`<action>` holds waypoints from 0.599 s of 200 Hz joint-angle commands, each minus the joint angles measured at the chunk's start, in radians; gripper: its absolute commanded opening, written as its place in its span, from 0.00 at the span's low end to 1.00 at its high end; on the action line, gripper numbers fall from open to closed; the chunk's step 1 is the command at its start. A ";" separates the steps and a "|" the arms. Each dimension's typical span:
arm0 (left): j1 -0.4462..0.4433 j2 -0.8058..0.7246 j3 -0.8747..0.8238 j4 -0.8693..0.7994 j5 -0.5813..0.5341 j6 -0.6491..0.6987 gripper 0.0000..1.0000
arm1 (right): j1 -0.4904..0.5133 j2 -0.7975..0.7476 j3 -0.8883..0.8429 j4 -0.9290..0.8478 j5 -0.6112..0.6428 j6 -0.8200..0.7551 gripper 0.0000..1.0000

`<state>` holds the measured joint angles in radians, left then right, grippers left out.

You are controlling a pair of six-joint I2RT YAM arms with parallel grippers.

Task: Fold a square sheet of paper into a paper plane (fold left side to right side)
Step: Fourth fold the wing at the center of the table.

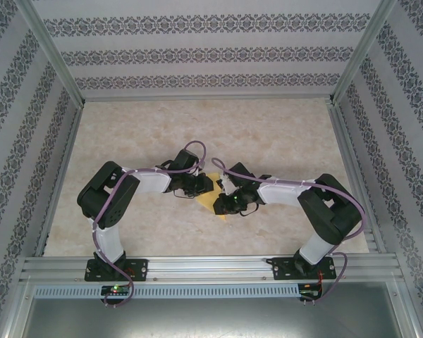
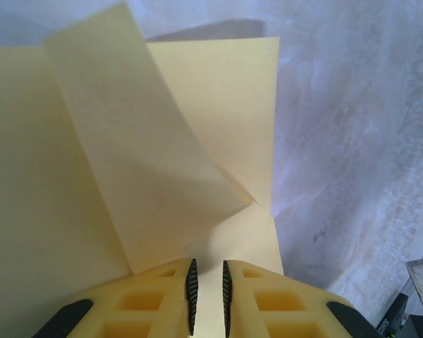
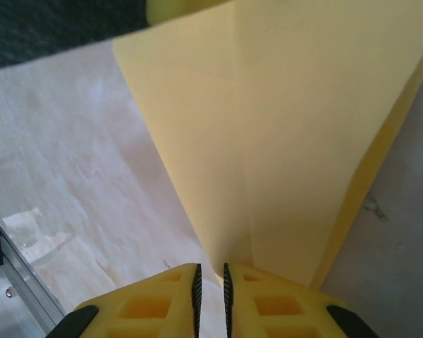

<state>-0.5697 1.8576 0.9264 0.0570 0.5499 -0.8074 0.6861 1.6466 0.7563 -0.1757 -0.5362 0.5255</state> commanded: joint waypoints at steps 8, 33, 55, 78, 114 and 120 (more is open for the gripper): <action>-0.015 0.038 -0.024 -0.091 -0.060 0.027 0.22 | 0.016 0.010 -0.026 -0.044 0.033 -0.021 0.18; -0.015 0.038 -0.023 -0.096 -0.061 0.029 0.22 | 0.019 0.012 -0.036 -0.050 0.024 -0.026 0.18; -0.015 0.038 -0.021 -0.100 -0.065 0.031 0.22 | 0.020 0.007 -0.043 -0.066 0.023 -0.028 0.18; -0.015 0.038 -0.019 -0.101 -0.065 0.030 0.22 | 0.020 -0.001 -0.054 -0.074 0.031 -0.028 0.18; -0.015 0.039 -0.014 -0.109 -0.070 0.035 0.22 | 0.021 -0.030 -0.067 -0.091 0.039 -0.030 0.18; -0.015 0.041 -0.012 -0.112 -0.071 0.037 0.22 | 0.020 -0.034 -0.068 -0.095 0.038 -0.031 0.18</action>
<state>-0.5697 1.8576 0.9268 0.0563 0.5491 -0.8070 0.6922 1.6310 0.7242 -0.1741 -0.5270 0.5159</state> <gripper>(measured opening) 0.222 0.180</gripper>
